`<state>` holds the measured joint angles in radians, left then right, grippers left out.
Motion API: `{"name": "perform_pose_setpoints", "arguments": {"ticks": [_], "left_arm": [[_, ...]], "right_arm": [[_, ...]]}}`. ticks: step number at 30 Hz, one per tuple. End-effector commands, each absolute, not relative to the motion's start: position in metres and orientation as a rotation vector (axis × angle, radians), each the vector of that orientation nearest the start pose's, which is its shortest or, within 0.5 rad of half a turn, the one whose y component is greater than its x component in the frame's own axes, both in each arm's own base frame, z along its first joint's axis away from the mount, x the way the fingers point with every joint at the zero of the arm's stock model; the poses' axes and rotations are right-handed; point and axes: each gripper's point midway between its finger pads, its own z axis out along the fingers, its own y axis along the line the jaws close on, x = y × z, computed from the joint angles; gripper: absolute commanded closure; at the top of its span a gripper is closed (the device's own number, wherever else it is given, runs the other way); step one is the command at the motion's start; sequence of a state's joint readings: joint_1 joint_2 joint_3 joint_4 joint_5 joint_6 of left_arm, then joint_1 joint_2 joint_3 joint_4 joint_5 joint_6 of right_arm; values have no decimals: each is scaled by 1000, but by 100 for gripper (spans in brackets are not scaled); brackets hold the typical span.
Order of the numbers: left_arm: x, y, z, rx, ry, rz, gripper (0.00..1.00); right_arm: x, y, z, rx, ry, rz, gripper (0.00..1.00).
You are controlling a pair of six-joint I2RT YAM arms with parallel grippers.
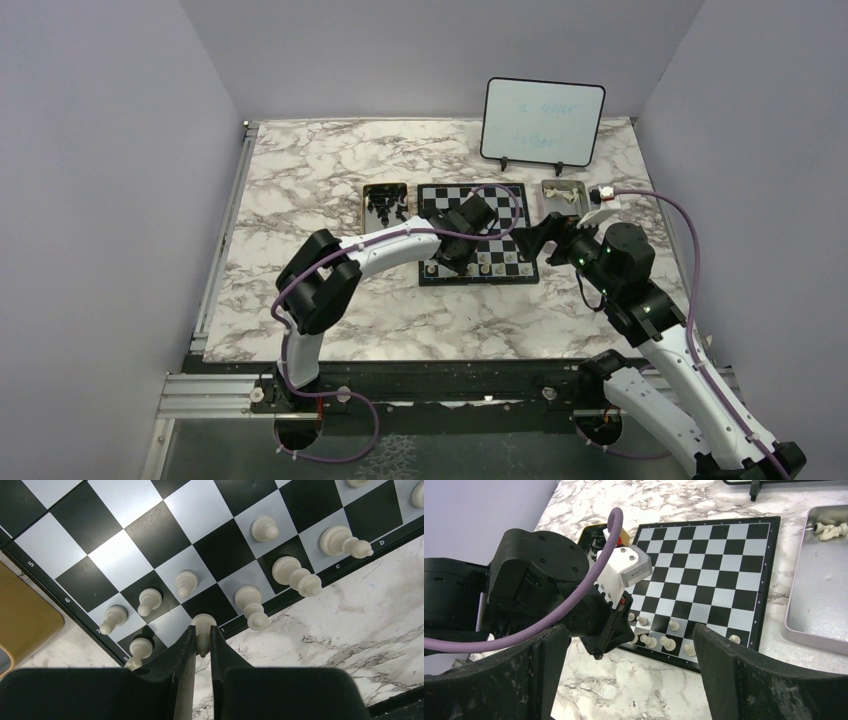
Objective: Set up the chess pieces on the board
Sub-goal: Place the chess piece on the chessboard.
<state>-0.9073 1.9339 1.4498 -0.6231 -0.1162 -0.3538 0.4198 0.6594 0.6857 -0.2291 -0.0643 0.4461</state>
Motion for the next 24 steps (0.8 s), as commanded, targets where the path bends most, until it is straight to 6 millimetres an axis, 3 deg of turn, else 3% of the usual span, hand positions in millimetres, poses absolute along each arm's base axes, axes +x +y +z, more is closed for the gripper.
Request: {"name": "perform_pose_setpoints", "arguments": {"ticks": [1, 24], "left_arm": [[283, -349, 68, 700, 2551, -239, 85], [283, -355, 60, 719, 2559, -236, 83]], "right_arm": [[252, 141, 260, -22, 1806, 652, 0], [252, 138, 261, -24, 1804, 635, 0]]}}
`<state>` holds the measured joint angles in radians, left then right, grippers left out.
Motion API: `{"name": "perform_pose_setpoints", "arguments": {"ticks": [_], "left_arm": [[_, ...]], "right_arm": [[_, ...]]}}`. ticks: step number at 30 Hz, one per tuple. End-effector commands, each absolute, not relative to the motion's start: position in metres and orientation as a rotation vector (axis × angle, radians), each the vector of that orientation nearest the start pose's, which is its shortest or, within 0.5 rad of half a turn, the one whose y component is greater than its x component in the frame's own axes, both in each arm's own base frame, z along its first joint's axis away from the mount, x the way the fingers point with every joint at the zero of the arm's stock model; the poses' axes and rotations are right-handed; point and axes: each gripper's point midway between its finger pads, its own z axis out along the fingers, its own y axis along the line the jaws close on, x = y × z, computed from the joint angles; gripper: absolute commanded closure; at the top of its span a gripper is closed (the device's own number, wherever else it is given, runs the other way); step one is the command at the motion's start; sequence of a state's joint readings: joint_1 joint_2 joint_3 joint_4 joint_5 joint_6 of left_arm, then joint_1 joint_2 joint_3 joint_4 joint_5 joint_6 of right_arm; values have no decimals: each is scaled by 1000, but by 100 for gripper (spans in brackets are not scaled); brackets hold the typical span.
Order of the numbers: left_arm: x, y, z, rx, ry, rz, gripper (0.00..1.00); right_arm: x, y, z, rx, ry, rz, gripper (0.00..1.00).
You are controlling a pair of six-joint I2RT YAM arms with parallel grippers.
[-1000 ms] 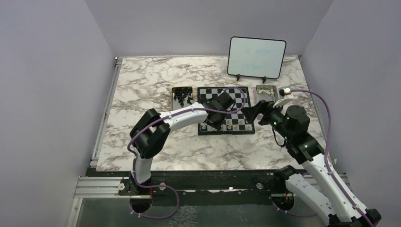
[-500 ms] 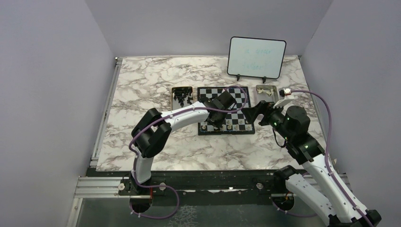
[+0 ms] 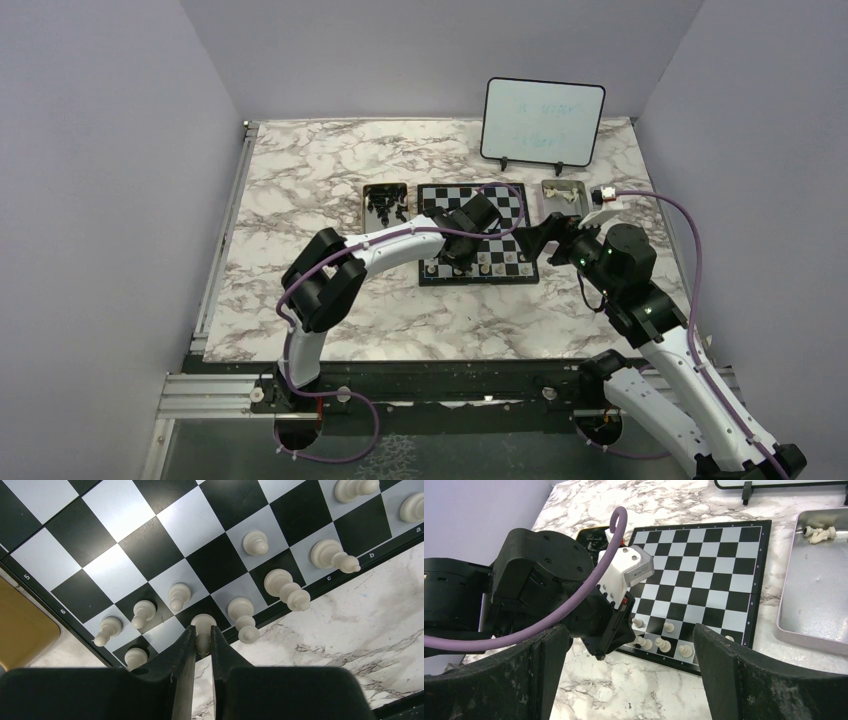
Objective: Set up the chess pieces on the board
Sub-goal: Place the chess piece on the chessboard.
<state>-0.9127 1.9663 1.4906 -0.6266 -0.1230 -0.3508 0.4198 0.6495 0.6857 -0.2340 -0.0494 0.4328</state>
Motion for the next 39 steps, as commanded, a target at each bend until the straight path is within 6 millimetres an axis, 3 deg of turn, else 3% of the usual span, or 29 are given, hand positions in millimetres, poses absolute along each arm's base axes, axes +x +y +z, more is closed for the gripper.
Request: {"name": "perform_pose_setpoints", "arguments": {"ticks": [1, 10, 19, 32, 39], "left_arm": [[283, -355, 60, 719, 2559, -236, 82], [282, -353, 58, 720, 2562, -222, 78], [285, -357, 69, 713, 2538, -239, 72], [293, -356, 118, 669, 2456, -294, 67], [307, -348, 154, 638, 2370, -346, 55]], "right_arm": [[252, 138, 261, -23, 1805, 635, 0], [252, 139, 258, -24, 1811, 640, 0], [251, 140, 255, -25, 1815, 645, 0], [255, 139, 251, 24, 1839, 647, 0], [261, 127, 248, 97, 1833, 586, 0]]}}
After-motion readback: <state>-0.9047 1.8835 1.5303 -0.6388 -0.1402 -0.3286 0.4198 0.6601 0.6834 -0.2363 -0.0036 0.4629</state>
